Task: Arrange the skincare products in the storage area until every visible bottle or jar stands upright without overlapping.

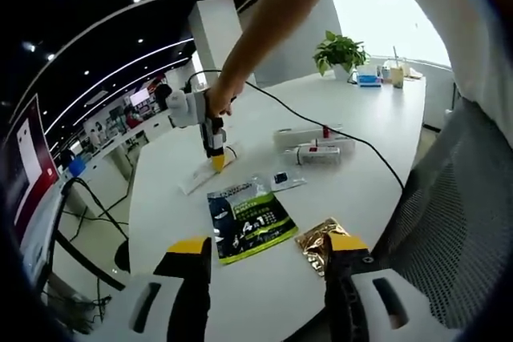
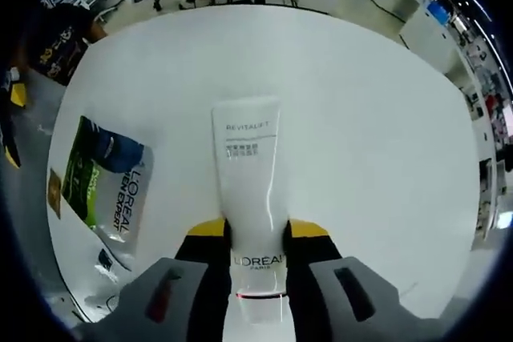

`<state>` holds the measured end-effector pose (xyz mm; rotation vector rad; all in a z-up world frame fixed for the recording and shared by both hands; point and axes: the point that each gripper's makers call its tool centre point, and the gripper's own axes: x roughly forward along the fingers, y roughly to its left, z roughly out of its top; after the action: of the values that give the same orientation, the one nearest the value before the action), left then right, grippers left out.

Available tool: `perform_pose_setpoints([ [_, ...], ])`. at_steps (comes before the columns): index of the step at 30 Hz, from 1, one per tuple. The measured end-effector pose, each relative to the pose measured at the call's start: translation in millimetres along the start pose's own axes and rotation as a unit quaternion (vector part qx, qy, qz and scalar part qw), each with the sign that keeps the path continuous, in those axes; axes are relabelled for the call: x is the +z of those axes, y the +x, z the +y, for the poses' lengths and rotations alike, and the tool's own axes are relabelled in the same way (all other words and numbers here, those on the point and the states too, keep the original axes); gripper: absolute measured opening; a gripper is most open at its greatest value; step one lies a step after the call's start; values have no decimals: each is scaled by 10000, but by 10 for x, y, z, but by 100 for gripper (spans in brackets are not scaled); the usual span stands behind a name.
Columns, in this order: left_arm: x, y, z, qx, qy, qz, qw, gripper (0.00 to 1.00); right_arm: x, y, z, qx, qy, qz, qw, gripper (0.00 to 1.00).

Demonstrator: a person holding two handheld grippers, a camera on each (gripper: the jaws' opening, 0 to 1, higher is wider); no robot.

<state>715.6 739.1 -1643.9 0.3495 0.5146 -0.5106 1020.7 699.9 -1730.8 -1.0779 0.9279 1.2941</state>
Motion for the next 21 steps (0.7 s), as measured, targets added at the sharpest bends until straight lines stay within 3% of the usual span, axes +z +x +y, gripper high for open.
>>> perform_pose_setpoints([
  [6,-4,3,-5,-10,20,-5,10000,59,-5,-94,69,-517,-134,18,9986,21],
  [9,13,-4,10,20,47,-25,10000,60,104,-267,164,-598,242,-488,9967,21],
  [13,27,-4,6,10,66,-45,10000,61,132,-521,85,-854,619,-854,9907,21],
  [16,47,-7,-25,-49,111,-72,9999,63,163,-757,72,-971,1017,-1333,9810,21],
  [21,100,-30,-21,-40,149,-181,9997,63,104,-1084,179,-1210,1374,-1759,9672,22],
])
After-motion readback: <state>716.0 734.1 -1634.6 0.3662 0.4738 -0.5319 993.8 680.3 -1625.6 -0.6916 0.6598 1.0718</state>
